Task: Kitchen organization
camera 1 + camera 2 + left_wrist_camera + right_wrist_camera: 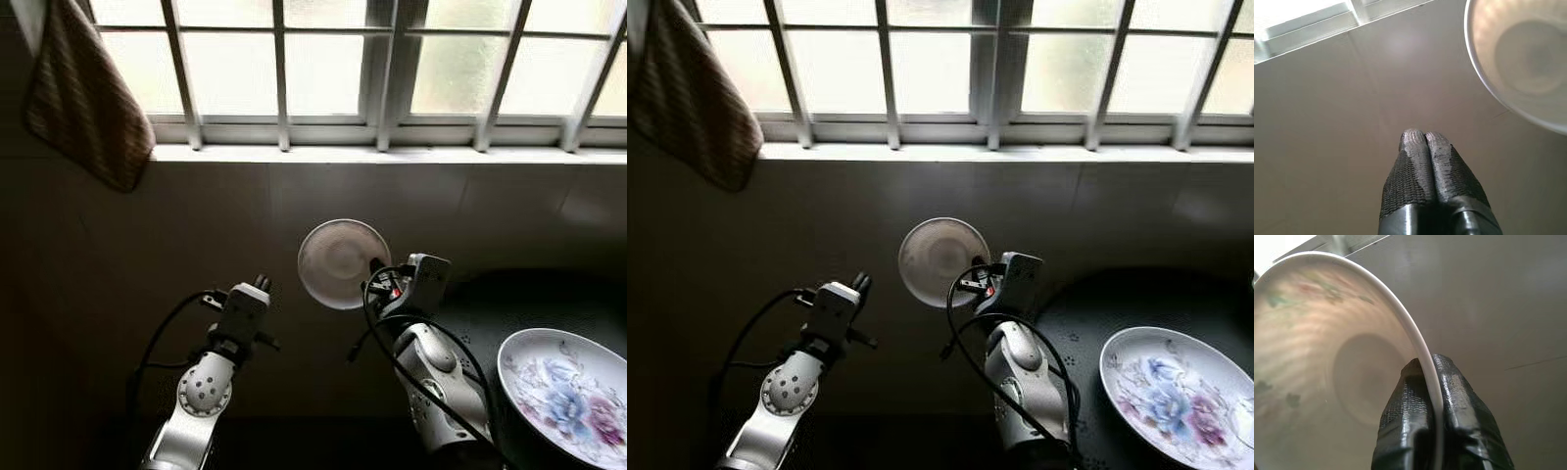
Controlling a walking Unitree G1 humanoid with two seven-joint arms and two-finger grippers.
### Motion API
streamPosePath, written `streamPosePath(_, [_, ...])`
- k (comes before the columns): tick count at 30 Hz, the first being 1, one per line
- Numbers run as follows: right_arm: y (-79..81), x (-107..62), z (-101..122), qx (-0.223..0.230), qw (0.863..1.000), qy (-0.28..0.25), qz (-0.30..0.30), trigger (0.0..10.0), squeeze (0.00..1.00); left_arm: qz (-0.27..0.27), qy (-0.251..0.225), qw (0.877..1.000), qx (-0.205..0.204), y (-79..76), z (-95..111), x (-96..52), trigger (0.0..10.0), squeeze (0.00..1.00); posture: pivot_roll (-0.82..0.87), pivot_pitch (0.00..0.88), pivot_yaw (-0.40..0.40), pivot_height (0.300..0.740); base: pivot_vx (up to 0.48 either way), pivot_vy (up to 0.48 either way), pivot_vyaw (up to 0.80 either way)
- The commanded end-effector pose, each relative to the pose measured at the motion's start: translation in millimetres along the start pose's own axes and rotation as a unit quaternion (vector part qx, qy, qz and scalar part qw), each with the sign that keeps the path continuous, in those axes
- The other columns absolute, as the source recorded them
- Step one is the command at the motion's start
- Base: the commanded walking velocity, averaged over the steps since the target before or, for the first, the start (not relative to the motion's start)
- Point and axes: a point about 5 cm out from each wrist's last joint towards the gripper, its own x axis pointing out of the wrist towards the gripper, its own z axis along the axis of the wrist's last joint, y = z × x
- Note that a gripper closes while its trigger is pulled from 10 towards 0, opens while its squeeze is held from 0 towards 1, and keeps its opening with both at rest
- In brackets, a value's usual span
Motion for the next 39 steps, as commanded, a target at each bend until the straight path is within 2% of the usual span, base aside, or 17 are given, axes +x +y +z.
streamPosePath(1, [-11.6,-4.4,5.4,-0.016,1.000,-0.016,-0.016,0.0,0.00,-0.012,-0.005,1.000,-0.002,-8.2,3.1,2.7,10.0,0.00,0.05,0.000,-0.012,0.740,0.000,0.000,0.80])
streamPosePath(14, [-5.9,-3.7,6.2,-0.042,0.999,-0.022,-0.002,0.0,0.00,-0.007,-0.011,1.000,0.003,-7.3,4.4,2.9,10.0,0.00,0.05,0.000,-0.017,0.740,0.000,0.000,0.80])
streamPosePath(19, [-5.6,-1.9,12.6,-0.075,0.996,-0.039,0.005,0.0,0.00,-0.002,-0.018,1.000,-0.005,-6.3,6.4,2.8,10.0,0.00,0.05,0.000,-0.017,0.740,0.000,0.000,0.80])
streamPosePath(30, [-1.2,-1.5,12.9,-0.097,0.994,-0.048,0.014,0.0,0.00,0.003,-0.037,0.999,-0.014,-3.0,11.8,3.7,10.0,0.00,0.05,0.000,-0.019,0.740,0.000,0.000,0.80])
streamPosePath(39, [1.4,-1.5,13.7,-0.118,0.991,-0.056,0.023,0.0,0.00,0.000,-0.043,0.999,-0.016,-4.6,13.6,5.0,10.0,0.00,0.05,0.000,-0.015,0.740,0.258,0.000,0.80])
